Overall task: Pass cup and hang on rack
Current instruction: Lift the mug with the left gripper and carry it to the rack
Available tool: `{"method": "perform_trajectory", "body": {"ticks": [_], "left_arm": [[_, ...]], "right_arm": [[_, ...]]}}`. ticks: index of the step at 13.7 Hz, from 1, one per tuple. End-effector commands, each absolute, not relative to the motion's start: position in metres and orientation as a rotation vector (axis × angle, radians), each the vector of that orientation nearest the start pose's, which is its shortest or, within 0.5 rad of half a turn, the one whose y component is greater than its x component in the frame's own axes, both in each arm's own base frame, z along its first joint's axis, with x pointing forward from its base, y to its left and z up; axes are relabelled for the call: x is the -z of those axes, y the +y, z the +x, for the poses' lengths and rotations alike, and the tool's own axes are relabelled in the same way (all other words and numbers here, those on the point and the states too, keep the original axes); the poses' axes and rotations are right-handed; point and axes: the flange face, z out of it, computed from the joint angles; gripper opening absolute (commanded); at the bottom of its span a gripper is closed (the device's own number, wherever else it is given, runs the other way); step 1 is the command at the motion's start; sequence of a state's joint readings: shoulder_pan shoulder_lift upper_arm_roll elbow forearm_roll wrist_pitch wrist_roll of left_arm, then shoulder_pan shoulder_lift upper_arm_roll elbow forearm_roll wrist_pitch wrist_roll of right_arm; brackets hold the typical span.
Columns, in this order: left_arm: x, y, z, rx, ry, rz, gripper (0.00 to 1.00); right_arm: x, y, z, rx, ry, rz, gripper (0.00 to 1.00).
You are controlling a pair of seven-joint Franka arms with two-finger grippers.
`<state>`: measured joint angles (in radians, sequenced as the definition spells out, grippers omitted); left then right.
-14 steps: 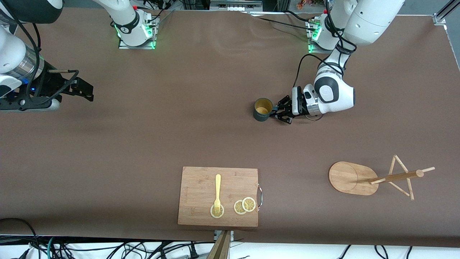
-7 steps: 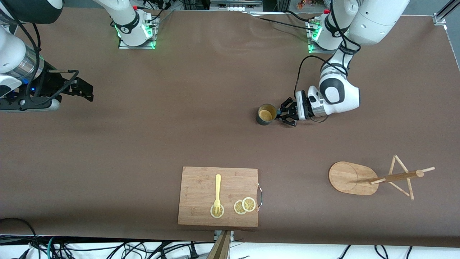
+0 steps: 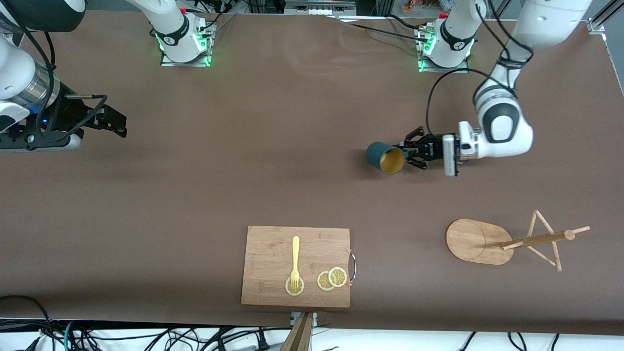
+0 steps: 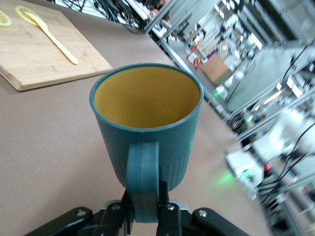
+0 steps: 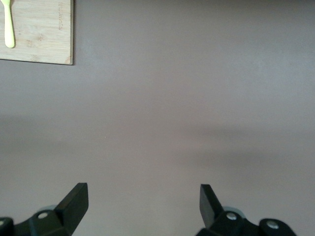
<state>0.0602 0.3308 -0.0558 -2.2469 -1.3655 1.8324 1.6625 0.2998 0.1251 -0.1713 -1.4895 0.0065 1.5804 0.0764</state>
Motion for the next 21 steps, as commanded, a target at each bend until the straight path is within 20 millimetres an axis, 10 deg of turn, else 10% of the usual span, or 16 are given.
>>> {"method": "perform_trajectory", "body": {"ticks": [1,10,21], "left_arm": [[-0.244,-0.046,0.499,-0.323,-0.443,1.742,0.00],[-0.295,0.084,0.516,-0.161,0.132,1.526,0.00],[-0.248,0.154,0.561,-0.199,0.307,1.327,0.00]], "right_arm": [[-0.597,0.082,0.588,-0.046,-0.102,-3.171,1.00],[-0.598,0.083,0.587,-0.046,-0.102,-3.171,1.00],[-0.596,0.081,0.588,-0.051,-0.099,-3.172,1.00]]}}
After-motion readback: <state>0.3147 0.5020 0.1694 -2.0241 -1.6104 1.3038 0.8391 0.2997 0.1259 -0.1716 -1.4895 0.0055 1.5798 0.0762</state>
